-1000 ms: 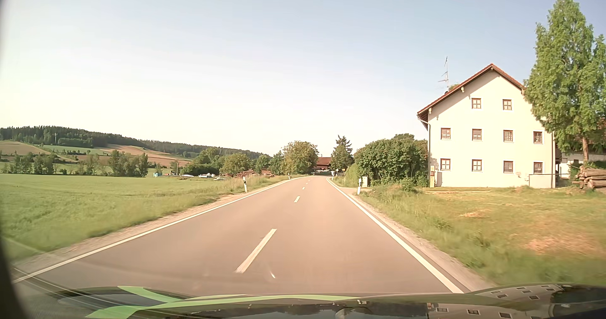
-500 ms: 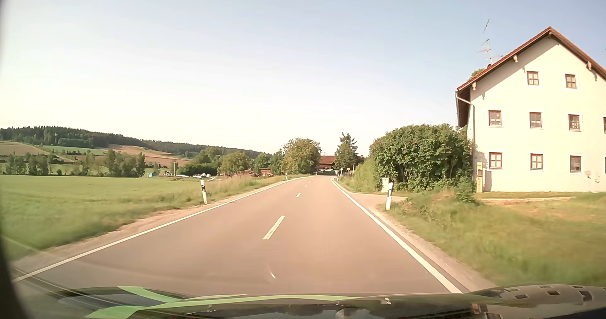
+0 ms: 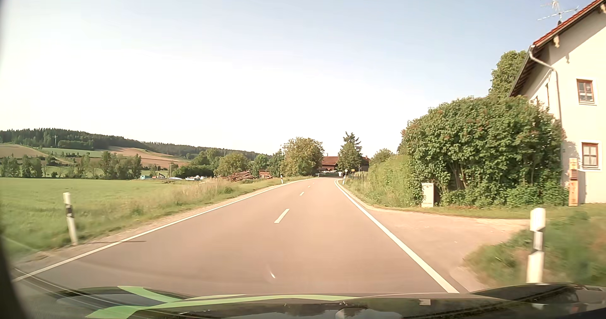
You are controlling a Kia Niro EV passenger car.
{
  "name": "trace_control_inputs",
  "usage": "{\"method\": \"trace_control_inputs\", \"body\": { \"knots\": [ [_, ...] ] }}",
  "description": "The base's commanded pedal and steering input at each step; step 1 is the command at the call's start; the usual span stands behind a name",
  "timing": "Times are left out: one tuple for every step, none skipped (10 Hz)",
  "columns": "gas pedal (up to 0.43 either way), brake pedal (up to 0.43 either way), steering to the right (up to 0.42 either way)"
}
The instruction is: Follow the waypoints while adhering to traffic rules and regulations
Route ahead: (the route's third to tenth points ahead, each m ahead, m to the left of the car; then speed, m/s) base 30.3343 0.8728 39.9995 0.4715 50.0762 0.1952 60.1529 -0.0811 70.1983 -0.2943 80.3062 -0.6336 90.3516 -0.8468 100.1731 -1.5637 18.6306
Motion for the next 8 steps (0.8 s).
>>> {"method": "trace_control_inputs", "body": {
  "knots": [
    [0.0, 0.0, -0.004],
    [0.0, 0.0, -0.004],
    [0.039, 0.0, -0.003],
    [0.047, 0.0, -0.001],
    [0.059, 0.0, -0.001],
    [0.059, 0.0, 0.001],
    [0.059, 0.0, 0.001],
    [0.059, 0.0, 0.001]
  ]
}}
